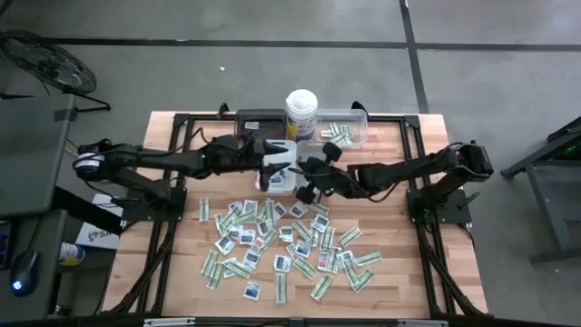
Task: Pick & Place First Aid Supplies
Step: Put the ointment into the black transparent bin
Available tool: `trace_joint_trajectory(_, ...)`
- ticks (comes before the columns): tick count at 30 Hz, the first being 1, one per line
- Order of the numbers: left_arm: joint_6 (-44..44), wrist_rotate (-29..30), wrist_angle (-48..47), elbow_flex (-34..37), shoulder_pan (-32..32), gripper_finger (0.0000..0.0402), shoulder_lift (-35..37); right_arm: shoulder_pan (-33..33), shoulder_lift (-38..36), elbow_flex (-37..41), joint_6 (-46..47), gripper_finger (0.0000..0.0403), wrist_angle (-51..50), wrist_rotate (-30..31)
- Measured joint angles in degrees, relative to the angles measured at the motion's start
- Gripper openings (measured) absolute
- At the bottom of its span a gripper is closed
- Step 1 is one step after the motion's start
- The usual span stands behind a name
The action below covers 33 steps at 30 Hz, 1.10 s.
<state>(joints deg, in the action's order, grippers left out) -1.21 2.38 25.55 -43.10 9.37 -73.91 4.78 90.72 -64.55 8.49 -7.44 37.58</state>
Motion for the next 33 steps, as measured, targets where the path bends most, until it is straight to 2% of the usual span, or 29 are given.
trace_joint_trajectory(5, -0.57, 1.46, 0.06, -2.33, 0.00, 0.0209, -3.69, 0.00, 0.00, 0.00, -0.01, 0.0000, 0.50, -0.02)
trace_joint_trajectory(13, -0.76, -2.06, -0.22, -7.21, 0.00, 0.0209, -9.43, 0.00, -0.02, 0.00, -2.10, 0.0000, 0.40, -1.02)
trace_joint_trajectory(25, -2.39, -0.97, -1.60, -8.56, -0.01, 0.0209, -9.82, 0.02, -0.04, 0.00, -2.05, 0.0000, -0.88, -2.04)
trace_joint_trajectory(28, -4.31, -0.75, -2.97, -8.54, -0.02, 0.0195, -9.84, 0.02, -0.04, 0.00, -2.06, 0.0000, -0.90, -2.04)
trace_joint_trajectory(33, -6.63, -0.77, -4.55, -8.54, -0.01, 0.0138, -9.82, 0.02, -0.04, 0.00, -2.28, 0.0000, -0.96, -2.22)
